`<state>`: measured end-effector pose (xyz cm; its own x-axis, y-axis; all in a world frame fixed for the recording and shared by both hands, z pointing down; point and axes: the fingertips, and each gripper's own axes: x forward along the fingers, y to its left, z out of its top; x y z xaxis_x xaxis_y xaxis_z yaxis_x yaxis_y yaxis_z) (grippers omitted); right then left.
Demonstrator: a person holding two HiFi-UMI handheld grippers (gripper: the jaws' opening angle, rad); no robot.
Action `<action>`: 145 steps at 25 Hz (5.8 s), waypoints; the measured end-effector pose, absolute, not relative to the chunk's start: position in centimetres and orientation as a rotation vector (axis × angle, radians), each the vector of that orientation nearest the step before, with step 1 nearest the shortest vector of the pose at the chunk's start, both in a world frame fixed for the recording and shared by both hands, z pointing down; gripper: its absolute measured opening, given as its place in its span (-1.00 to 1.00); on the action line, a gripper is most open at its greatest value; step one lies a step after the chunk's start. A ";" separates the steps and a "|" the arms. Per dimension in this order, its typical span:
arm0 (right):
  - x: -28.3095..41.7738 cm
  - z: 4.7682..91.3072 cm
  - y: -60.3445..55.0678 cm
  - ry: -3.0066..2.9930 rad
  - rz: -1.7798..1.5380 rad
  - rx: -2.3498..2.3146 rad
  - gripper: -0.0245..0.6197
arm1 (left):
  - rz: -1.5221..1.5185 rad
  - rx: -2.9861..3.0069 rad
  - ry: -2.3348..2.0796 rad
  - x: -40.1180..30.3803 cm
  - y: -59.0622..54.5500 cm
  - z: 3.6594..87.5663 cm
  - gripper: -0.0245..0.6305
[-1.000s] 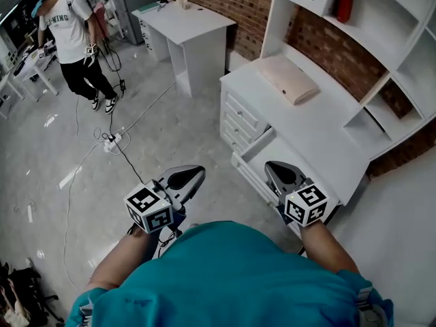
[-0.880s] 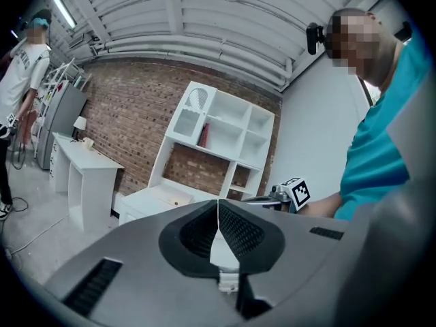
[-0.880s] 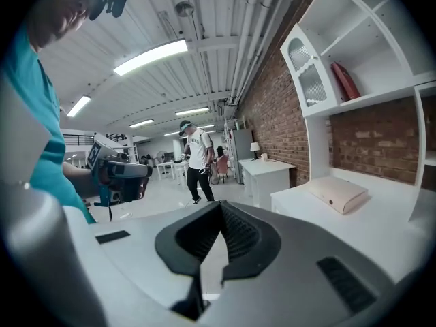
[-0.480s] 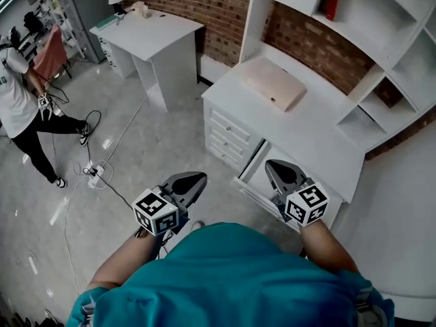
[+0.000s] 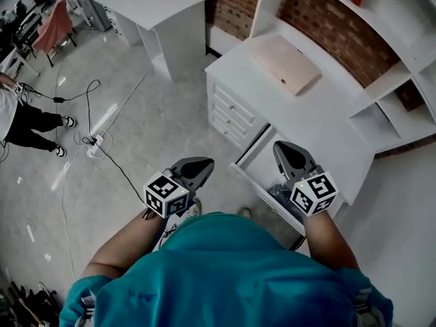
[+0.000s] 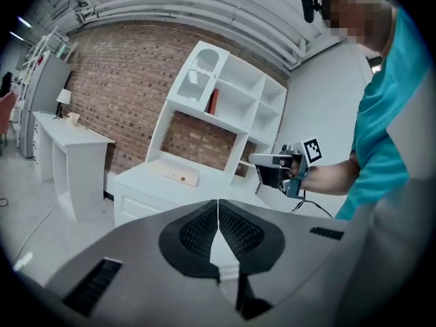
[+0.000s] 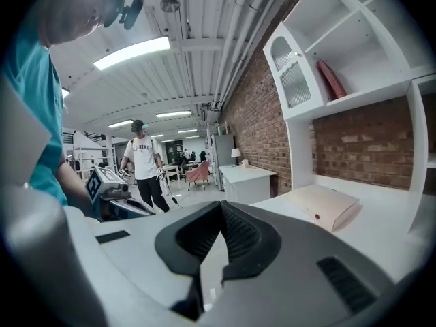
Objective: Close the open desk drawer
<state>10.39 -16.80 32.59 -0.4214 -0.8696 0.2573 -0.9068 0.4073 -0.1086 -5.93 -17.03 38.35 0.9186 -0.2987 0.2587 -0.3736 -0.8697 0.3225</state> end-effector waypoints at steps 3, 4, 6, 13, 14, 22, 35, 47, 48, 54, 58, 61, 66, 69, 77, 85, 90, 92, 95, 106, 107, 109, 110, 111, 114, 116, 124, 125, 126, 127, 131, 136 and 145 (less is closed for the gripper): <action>11.1 33.6 -16.5 -2.527 0.360 1.551 -0.86 | 0.341 2.688 -0.501 -4.3 -15.7 40.9 -0.87; 11.3 33.9 -16.4 -2.537 0.360 1.542 -0.86 | 0.362 2.690 -0.499 -3.8 -15.3 41.8 -0.87; 11.3 34.3 -16.4 -2.546 0.354 1.531 -0.86 | 0.417 2.693 -0.499 -3.0 -14.8 43.8 -0.87; 12.5 36.7 -16.7 -2.546 0.338 1.552 -0.86 | 0.570 2.687 -0.498 -0.7 -14.8 51.2 -0.87; 12.8 37.2 -16.8 -2.537 0.349 1.566 -0.86 | 0.600 2.704 -0.497 -0.3 -14.9 52.3 -0.87; 14.9 39.9 -16.1 -2.502 0.439 1.691 -0.86 | 0.794 2.742 -0.419 2.7 -13.8 61.3 -0.87; 16.1 41.6 -14.9 -2.483 0.438 1.739 -0.86 | 0.845 2.811 -0.436 5.2 -12.3 66.9 -0.87; 17.3 42.3 -13.4 -2.471 0.461 1.770 -0.86 | 0.815 2.811 -0.453 6.8 -12.6 66.7 -0.87; 17.4 42.2 -13.3 -2.469 0.458 1.774 -0.86 | 0.817 2.809 -0.454 6.9 -12.6 66.7 -0.87; 19.0 41.7 -12.8 -2.440 0.427 1.815 -0.86 | 0.832 2.811 -0.452 7.7 -13.2 66.6 -0.87; 20.4 41.5 -12.5 -2.418 0.412 1.846 -0.86 | 0.838 2.811 -0.456 8.4 -13.6 66.6 -0.87; 21.6 41.5 -12.3 -2.405 0.405 1.866 -0.86 | 0.840 2.813 -0.460 9.0 -14.1 66.7 -0.87; 23.3 41.5 -12.2 -2.383 0.409 1.893 -0.86 | 0.839 2.812 -0.470 10.1 -15.0 66.6 -0.87; 24.1 41.7 -12.0 -2.371 0.409 1.907 -0.86 | 0.840 2.815 -0.472 10.8 -15.4 66.7 -0.87; 26.0 41.8 -12.0 -2.347 0.407 1.938 -0.86 | 0.842 2.823 -0.478 12.4 -16.5 66.7 -0.87; 27.6 41.6 -12.0 -2.328 0.403 1.969 -0.86 | 0.845 2.823 -0.475 13.7 -17.3 66.8 -0.87; 28.6 41.7 -12.2 -2.312 0.403 1.988 -0.86 | 0.844 2.831 -0.468 14.6 -18.0 66.7 -0.87; 29.0 41.8 -12.3 -2.307 0.403 1.993 -0.86 | 0.845 2.832 -0.465 15.0 -18.3 66.7 -0.87; 29.5 41.9 -12.4 -2.302 0.404 1.997 -0.86 | 0.846 2.833 -0.461 15.5 -18.6 66.7 -0.87; 31.3 42.3 -12.5 -2.279 0.407 2.016 -0.86 | 0.823 2.849 -0.457 18.0 -20.3 66.5 -0.87; 31.4 42.3 -12.5 -2.278 0.407 2.019 -0.86 | 0.827 2.848 -0.458 18.1 -20.4 66.6 -0.87; 31.6 42.3 -12.6 -2.275 0.406 2.024 -0.86 | 0.817 2.850 -0.456 18.5 -20.6 66.5 -0.87; 31.8 42.3 -12.6 -2.274 0.406 2.025 -0.86 | 0.810 2.852 -0.454 18.7 -20.7 66.4 -0.87; 31.9 42.3 -12.6 -2.272 0.406 2.026 -0.86 | 0.806 2.855 -0.451 18.9 -20.8 66.4 -0.87; 32.4 42.4 -12.7 -2.266 0.408 2.033 -0.86 | 0.804 2.862 -0.447 19.4 -21.1 66.4 -0.87; 32.7 42.5 -12.8 -2.263 0.408 2.039 -0.86 | 0.802 2.865 -0.446 19.7 -21.4 66.4 -0.87; 33.6 42.7 -13.0 -2.248 0.410 2.048 -0.86 | 0.789 2.867 -0.453 21.0 -22.3 66.3 -0.87; 33.7 42.8 -13.0 -2.247 0.410 2.049 -0.86 | 0.787 2.867 -0.454 21.1 -22.4 66.4 -0.87; 33.8 42.8 -13.1 -2.246 0.409 2.050 -0.86 | 0.786 2.867 -0.454 21.3 -22.5 66.4 -0.87; 33.9 42.9 -13.1 -2.246 0.408 2.051 -0.86 | 0.786 2.868 -0.455 21.4 -22.6 66.4 -0.87; 34.1 43.0 -13.3 -2.245 0.407 2.053 -0.86 | 0.783 2.871 -0.454 22.0 -23.0 66.4 -0.87; 34.4 43.2 -13.7 -2.245 0.412 2.050 -0.86 | 0.777 2.877 -0.449 22.8 -23.6 66.4 -0.87; 34.7 43.1 -14.1 -2.245 0.408 2.048 -0.86 | 0.771 2.883 -0.438 23.8 -24.3 66.3 -0.87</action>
<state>34.71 -14.13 43.09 -0.1058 -0.9668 0.2327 -0.9869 0.0734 -0.1439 23.84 -24.30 66.35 0.8277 -0.2449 0.5049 -0.3085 -0.9502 0.0449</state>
